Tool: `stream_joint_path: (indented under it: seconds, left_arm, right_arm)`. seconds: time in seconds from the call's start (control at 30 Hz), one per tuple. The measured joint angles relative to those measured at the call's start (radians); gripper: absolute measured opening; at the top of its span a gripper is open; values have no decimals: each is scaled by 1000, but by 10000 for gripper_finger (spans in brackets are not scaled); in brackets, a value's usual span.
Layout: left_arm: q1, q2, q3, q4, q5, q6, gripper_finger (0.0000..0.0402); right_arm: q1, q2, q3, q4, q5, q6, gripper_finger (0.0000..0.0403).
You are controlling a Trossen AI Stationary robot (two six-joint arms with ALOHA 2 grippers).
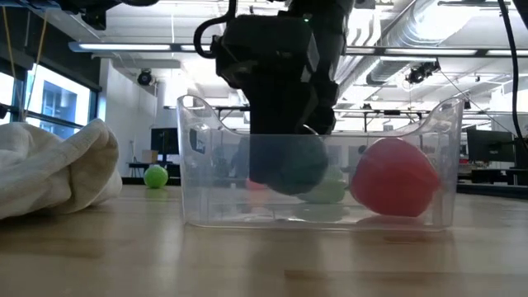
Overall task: Pick and placing Produce into tupperware
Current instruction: Put the green watermelon into the transparent bin
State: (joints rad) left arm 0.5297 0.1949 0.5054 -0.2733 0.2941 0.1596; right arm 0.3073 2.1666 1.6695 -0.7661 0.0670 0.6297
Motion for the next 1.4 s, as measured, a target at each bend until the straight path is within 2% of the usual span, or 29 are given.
stream_joint_path:
  seconds: [0.13, 0.47, 0.73, 1.07, 1.4]
  left_arm:
    - [0, 0, 0, 0, 0, 0, 37]
    - [0, 0, 0, 0, 0, 0, 37]
    - [0, 0, 0, 0, 0, 0, 37]
    - [0, 0, 0, 0, 0, 0, 37]
    - [0, 0, 0, 0, 0, 0, 37]
  right_arm:
    - [5, 0, 13, 5, 33, 2, 294]
    - [6, 0, 15, 163, 18, 114, 294]
    - [0, 0, 14, 163, 4, 213, 294]
    - [0, 0, 14, 166, 13, 252, 294]
    - [1, 0, 14, 187, 10, 197, 294]
